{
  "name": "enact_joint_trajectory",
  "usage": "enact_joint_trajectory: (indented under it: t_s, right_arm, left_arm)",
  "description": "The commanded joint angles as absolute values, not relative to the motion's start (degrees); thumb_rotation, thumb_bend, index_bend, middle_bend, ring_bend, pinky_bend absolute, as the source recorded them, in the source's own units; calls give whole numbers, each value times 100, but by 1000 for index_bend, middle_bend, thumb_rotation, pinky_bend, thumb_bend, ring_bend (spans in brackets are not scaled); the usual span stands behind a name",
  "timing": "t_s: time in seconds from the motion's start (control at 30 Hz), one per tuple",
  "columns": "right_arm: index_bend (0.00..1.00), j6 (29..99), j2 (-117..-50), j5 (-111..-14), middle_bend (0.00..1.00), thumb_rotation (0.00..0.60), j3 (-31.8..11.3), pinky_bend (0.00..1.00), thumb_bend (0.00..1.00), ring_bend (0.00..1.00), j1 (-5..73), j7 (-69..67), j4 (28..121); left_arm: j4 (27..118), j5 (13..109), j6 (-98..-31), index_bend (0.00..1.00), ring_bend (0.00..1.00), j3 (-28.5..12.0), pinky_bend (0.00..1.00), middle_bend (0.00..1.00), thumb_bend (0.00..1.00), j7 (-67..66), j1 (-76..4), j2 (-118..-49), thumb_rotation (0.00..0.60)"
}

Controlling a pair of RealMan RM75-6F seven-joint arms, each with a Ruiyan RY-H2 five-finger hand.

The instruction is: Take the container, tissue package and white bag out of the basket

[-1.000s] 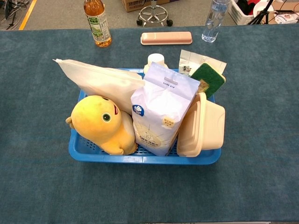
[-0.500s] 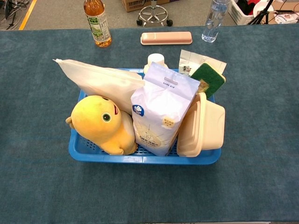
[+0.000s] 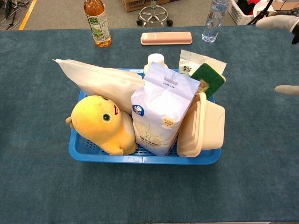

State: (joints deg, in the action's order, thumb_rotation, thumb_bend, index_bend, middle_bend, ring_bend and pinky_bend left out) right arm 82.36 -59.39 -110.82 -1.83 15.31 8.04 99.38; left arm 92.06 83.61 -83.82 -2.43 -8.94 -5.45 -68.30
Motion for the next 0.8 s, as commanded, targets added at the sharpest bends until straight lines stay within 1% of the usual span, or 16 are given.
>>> enact_joint_trajectory:
  t_s: [0.03,0.17,0.33,0.57,0.8]
  right_arm:
    - [153,8068,-5876,-11331,183,600,-120,408,0,175,1675,1091,10025]
    - [153,7915,-5908,-11552,183,600,-76,408,0,175,1806,1305,9964]
    - [153,7892,-5942,-11632,183,600,-74,408,0,175,1876,1329,9891]
    - [153,8178,-6245,-12076,190,600,-47,408,0,175,2094,1093,9300]
    - [153,8209,-6442,-12072,206,600,12,408,0,175,2239,816,9006]
  left_arm:
    - [9166,8368,-8318,302,119,-254,293,182,239,-911,-597,-6870,600]
    - [9125,8352,-8234,302,119,-256,293,182,239,-900,-647,-6918,600]
    - [9102,8331,-8211,302,119,-256,293,182,239,-894,-656,-6935,600]
    - [9052,8251,-8199,302,119,-269,293,181,239,-854,-646,-6958,600]
    - [9106,8238,-8180,302,119,-284,293,182,238,-932,-678,-6946,600]
